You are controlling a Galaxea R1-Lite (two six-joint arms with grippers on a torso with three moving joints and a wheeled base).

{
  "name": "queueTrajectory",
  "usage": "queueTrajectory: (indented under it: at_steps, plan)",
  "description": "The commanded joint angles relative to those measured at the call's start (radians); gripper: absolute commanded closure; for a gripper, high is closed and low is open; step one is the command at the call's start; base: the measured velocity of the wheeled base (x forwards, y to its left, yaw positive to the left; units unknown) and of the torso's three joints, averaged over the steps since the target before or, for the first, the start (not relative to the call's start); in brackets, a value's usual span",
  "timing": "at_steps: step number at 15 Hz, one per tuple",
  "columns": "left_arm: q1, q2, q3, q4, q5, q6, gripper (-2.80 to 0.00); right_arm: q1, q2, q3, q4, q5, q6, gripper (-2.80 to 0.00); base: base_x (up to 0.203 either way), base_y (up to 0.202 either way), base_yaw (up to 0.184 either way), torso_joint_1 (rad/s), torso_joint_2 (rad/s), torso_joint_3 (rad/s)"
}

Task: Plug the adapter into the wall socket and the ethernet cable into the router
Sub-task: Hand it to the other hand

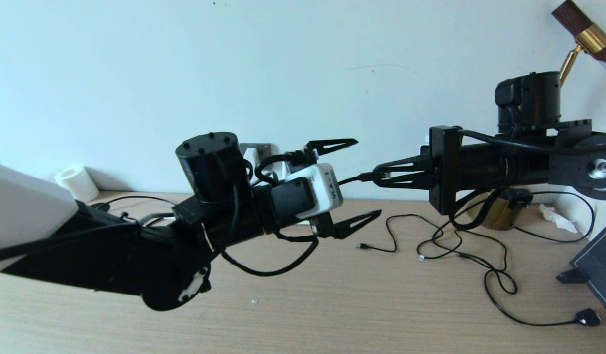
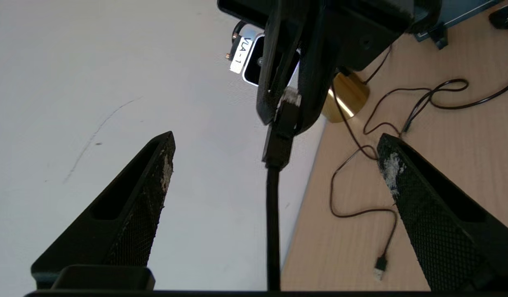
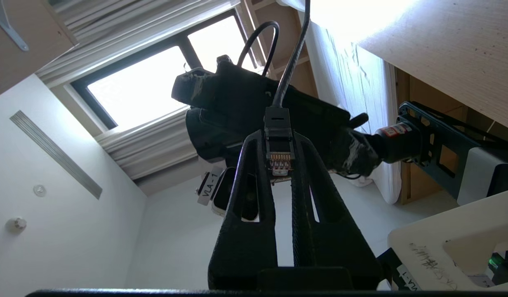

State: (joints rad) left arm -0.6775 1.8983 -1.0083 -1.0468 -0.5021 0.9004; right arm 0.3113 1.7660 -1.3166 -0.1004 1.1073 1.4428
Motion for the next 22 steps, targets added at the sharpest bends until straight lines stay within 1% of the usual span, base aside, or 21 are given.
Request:
queueTrajectory:
  at_steps: [1, 4, 5, 11, 13, 14, 15, 22]
  plan:
    - [-0.001, -0.004, 0.007, -0.016, -0.002, -0.003, -2.80, 0.000, 0.003, 0.007, -0.001, 0.006, 0.007, 0.00, 0.000, 0.000, 0.000, 0.000, 0.00, 0.000]
    - [-0.001, 0.000, 0.008, -0.057, 0.025, 0.011, -2.80, 0.000, 0.001, 0.008, 0.005, 0.008, 0.012, 0.00, 0.000, 0.000, 0.000, 0.000, 0.00, 0.000]
    - [-0.001, -0.001, 0.010, -0.059, 0.027, 0.021, -2.80, 0.000, -0.002, 0.009, 0.008, 0.008, 0.014, 0.00, 0.000, 0.000, 0.000, 0.000, 0.00, 0.000]
    - [-0.014, -0.001, 0.055, -0.070, 0.027, 0.036, -2.80, -0.004, -0.013, 0.005, 0.025, 0.011, 0.020, 0.00, 0.000, 0.000, 0.000, 0.000, 0.00, 0.000]
    - [-0.019, -0.002, 0.088, -0.094, 0.030, 0.046, -2.80, -0.009, -0.011, 0.008, 0.025, 0.012, 0.044, 0.00, 0.000, 0.000, 0.000, 0.000, 0.00, 0.000]
    - [-0.019, -0.007, 0.091, -0.096, 0.035, 0.061, -2.80, -0.008, -0.010, 0.008, 0.025, 0.012, 0.058, 0.00, 0.000, 0.000, 0.000, 0.000, 0.00, 0.000]
    - [-0.019, -0.008, 0.094, -0.096, 0.037, 0.063, -2.80, -0.008, -0.010, 0.005, 0.024, 0.013, 0.068, 0.00, 0.000, 0.000, 0.000, 0.000, 0.00, 0.000]
    - [-0.021, -0.008, 0.089, -0.098, 0.042, 0.063, -2.80, -0.006, 0.001, 0.007, 0.019, 0.017, 0.067, 0.00, 0.000, 0.000, 0.000, 0.000, 0.00, 0.000]
